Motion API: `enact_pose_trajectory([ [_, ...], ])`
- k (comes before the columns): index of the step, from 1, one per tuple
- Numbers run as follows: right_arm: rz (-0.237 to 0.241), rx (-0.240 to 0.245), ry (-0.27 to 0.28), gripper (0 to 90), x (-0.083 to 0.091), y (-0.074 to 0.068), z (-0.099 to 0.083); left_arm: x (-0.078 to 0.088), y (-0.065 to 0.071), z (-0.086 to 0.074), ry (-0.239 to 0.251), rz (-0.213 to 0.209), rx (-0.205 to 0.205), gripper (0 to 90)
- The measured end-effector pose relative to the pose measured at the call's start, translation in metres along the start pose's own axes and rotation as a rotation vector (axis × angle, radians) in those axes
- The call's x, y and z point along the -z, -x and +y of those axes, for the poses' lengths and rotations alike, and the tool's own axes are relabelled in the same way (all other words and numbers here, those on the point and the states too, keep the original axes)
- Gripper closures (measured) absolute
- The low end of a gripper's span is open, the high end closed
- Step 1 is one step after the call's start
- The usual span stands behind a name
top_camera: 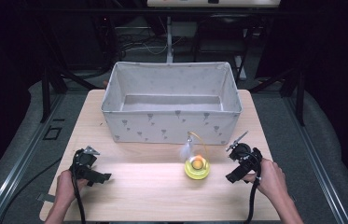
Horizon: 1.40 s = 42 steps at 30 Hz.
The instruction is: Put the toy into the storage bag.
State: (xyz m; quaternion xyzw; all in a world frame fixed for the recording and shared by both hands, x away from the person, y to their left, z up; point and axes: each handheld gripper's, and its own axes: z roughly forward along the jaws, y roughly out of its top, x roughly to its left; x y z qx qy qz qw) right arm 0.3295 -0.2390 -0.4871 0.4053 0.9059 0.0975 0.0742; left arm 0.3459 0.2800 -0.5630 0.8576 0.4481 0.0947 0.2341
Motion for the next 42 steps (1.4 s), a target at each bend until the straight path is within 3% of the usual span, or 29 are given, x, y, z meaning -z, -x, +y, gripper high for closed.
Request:
enact_pose_trajectory([
  [10, -0.005, 0.027, 0.007, 6.4, 0.006, -0.005, 0.003, 0.0, 0.001, 0.0, -0.004, -0.002, -0.009, 3.7],
  [12, -0.006, 0.026, 0.036, 6.1, 0.008, -0.01, 0.005, 0.0, 0.001, -0.001, -0.002, 0.0, -0.008, 3.7],
  [18, -0.021, 0.069, 0.018, 5.2, 0.018, -0.017, 0.009, 0.0, 0.002, 0.0, -0.003, -0.002, -0.011, 3.6],
  [25, -0.013, 0.089, 0.041, 3.5, 0.026, -0.024, 0.016, 0.0, 0.001, 0.0, -0.001, -0.001, -0.007, 3.5],
  [28, -0.005, 0.094, 0.072, 2.4, 0.033, -0.031, 0.022, -0.001, 0.002, 0.0, -0.002, 0.0, -0.009, 3.5],
  [42, 0.029, 0.198, 0.063, 0.0, 0.045, -0.048, 0.056, -0.001, 0.001, -0.001, -0.002, -0.012, -0.001, 2.6],
])
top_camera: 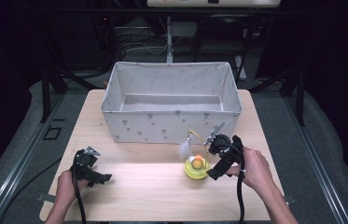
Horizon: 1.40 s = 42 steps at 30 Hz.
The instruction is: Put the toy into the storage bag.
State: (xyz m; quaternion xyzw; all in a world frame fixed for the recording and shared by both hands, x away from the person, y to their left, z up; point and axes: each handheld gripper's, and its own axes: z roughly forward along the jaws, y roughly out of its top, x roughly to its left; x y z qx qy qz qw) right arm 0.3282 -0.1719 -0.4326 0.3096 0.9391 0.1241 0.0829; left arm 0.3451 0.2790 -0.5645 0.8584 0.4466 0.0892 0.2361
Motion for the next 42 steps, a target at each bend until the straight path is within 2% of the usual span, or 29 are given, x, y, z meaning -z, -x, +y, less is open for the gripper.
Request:
enact_pose_trajectory([
  [3, 0.007, 0.004, 0.005, 0.0, 0.0, -0.001, 0.005, 0.0, 0.0, 0.0, -0.002, -0.002, -0.005, 2.6],
  [6, 0.026, 0.034, 0.004, 0.0, 0.002, -0.001, 0.015, -0.001, 0.001, 0.0, 0.001, -0.002, -0.004, 2.3],
  [11, 0.042, 0.03, 0.008, 1.8, 0.002, 0.001, 0.026, -0.001, 0.001, 0.0, -0.001, -0.003, -0.005, 2.2],
  [12, 0.052, 0.04, -0.002, 10.5, 0.004, 0.003, 0.031, -0.001, 0.001, 0.0, -0.002, -0.001, -0.005, 2.2],
  [13, 0.052, 0.04, -0.002, 10.5, 0.004, 0.003, 0.031, -0.001, 0.001, 0.0, -0.002, -0.001, -0.005, 2.2],
  [14, 0.055, 0.043, -0.001, 18.3, 0.006, 0.003, 0.035, -0.001, 0.001, 0.0, -0.003, -0.002, -0.007, 2.2],
  [15, 0.055, 0.043, -0.001, 18.3, 0.006, 0.003, 0.035, -0.001, 0.001, 0.0, -0.003, -0.002, -0.007, 2.2],
  [16, 0.049, 0.058, -0.009, 24.4, 0.008, 0.002, 0.039, -0.001, 0.001, 0.0, -0.003, -0.001, -0.008, 2.2],
  [17, 0.049, 0.058, -0.009, 24.4, 0.008, 0.002, 0.039, -0.001, 0.001, 0.0, -0.003, -0.001, -0.008, 2.2],
  [18, 0.036, 0.078, -0.023, 32.2, 0.012, 0.002, 0.044, -0.001, 0.001, 0.0, -0.004, -0.002, -0.009, 2.2],
  [20, 0.036, 0.079, -0.019, 38.2, 0.014, 0.001, 0.047, -0.001, 0.002, 0.0, -0.004, -0.002, -0.009, 2.2],
  [22, 0.028, 0.085, -0.025, 40.4, 0.016, 0.002, 0.049, -0.001, 0.001, 0.0, -0.006, -0.004, -0.011, 2.2],
  [23, 0.012, 0.094, -0.038, 46.7, 0.02, 0.002, 0.052, -0.001, 0.001, 0.0, -0.006, -0.003, -0.01, 2.2],
  [25, 0.008, 0.096, -0.047, 48.3, 0.021, 0.002, 0.054, -0.001, 0.001, 0.0, -0.006, -0.004, -0.01, 2.2],
  [26, 0.003, 0.104, -0.056, 56.1, 0.024, 0.003, 0.056, -0.001, 0.001, 0.0, -0.008, -0.004, -0.011, 2.2],
  [27, 0.003, 0.104, -0.056, 56.1, 0.024, 0.003, 0.056, -0.001, 0.001, 0.0, -0.008, -0.004, -0.011, 2.2],
  [29, 0.004, 0.106, -0.065, 62.9, 0.025, 0.004, 0.058, -0.001, 0.001, 0.0, -0.01, -0.005, -0.013, 2.2],
  [32, 0.01, 0.108, -0.072, 66.6, 0.025, 0.005, 0.06, -0.001, 0.001, 0.0, -0.012, -0.006, -0.014, 2.3],
  [33, 0.02, 0.11, -0.08, 70.3, 0.024, 0.006, 0.061, -0.001, 0.001, 0.0, -0.013, -0.005, -0.013, 2.3],
  [37, 0.033, 0.121, -0.098, 75.4, 0.023, 0.005, 0.062, -0.002, 0.002, 0.0, -0.015, -0.004, -0.015, 2.4],
  [40, 0.046, 0.139, -0.117, 84.1, 0.019, 0.002, 0.064, -0.002, 0.002, 0.0, -0.017, -0.002, -0.019, 2.5],
  [42, 0.049, 0.143, -0.118, 85.5, 0.018, 0.002, 0.064, -0.002, 0.002, 0.0, -0.018, -0.002, -0.019, 2.5],
])
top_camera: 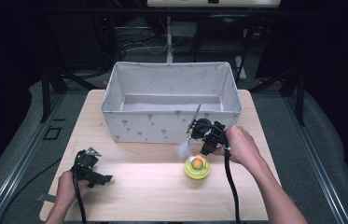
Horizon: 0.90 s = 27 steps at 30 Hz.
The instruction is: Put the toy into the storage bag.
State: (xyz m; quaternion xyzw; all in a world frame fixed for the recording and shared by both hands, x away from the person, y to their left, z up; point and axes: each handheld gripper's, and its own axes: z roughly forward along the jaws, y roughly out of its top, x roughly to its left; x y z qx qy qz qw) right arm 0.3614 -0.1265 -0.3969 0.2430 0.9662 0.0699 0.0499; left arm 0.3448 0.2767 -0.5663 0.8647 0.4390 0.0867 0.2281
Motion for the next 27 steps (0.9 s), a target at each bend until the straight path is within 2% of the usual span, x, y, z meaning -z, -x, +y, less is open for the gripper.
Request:
enact_pose_trajectory([
  [4, -0.001, 0.007, -0.008, 87.6, -0.001, -0.002, 0.003, 0.0, 0.0, 0.0, -0.001, 0.001, -0.002, 2.6],
  [9, 0.018, 0.001, 0.014, 87.8, 0.001, -0.003, 0.005, 0.0, 0.0, 0.0, 0.003, 0.0, 0.001, 2.7],
  [14, 0.016, 0.001, 0.016, 87.9, 0.002, -0.004, 0.005, 0.0, 0.0, 0.0, 0.001, 0.002, -0.001, 2.7],
  [27, 0.015, -0.003, 0.041, 87.9, 0.017, -0.004, 0.005, 0.0, 0.0, 0.0, 0.003, -0.003, 0.004, 2.7],
])
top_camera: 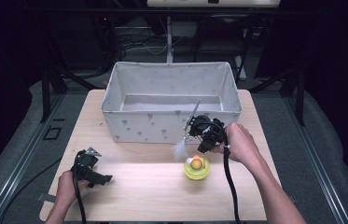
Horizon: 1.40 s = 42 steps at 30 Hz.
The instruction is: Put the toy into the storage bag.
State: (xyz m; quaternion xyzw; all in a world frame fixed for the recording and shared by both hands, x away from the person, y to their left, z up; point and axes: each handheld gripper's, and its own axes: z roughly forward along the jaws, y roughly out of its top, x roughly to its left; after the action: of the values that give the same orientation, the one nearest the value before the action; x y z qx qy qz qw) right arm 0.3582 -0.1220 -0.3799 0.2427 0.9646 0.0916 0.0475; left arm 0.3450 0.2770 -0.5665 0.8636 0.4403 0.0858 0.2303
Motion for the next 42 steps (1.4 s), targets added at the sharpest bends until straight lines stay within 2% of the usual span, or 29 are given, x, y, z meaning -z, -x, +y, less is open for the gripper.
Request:
enact_pose_trajectory([
  [8, -0.003, 0.005, 0.001, 87.9, 0.005, 0.002, 0.005, 0.0, -0.001, 0.0, -0.002, -0.003, 0.006, 2.8],
  [14, 0.012, 0.0, 0.004, 87.9, 0.01, 0.004, 0.008, 0.0, -0.001, 0.0, 0.001, -0.005, 0.002, 2.8],
  [30, 0.01, -0.017, 0.037, 87.9, 0.04, 0.015, 0.016, 0.001, -0.001, -0.001, 0.005, -0.001, 0.009, 3.0],
  [42, 0.001, -0.014, 0.029, 87.9, 0.055, 0.02, 0.018, 0.0, -0.001, -0.001, 0.003, 0.0, 0.008, 3.1],
])
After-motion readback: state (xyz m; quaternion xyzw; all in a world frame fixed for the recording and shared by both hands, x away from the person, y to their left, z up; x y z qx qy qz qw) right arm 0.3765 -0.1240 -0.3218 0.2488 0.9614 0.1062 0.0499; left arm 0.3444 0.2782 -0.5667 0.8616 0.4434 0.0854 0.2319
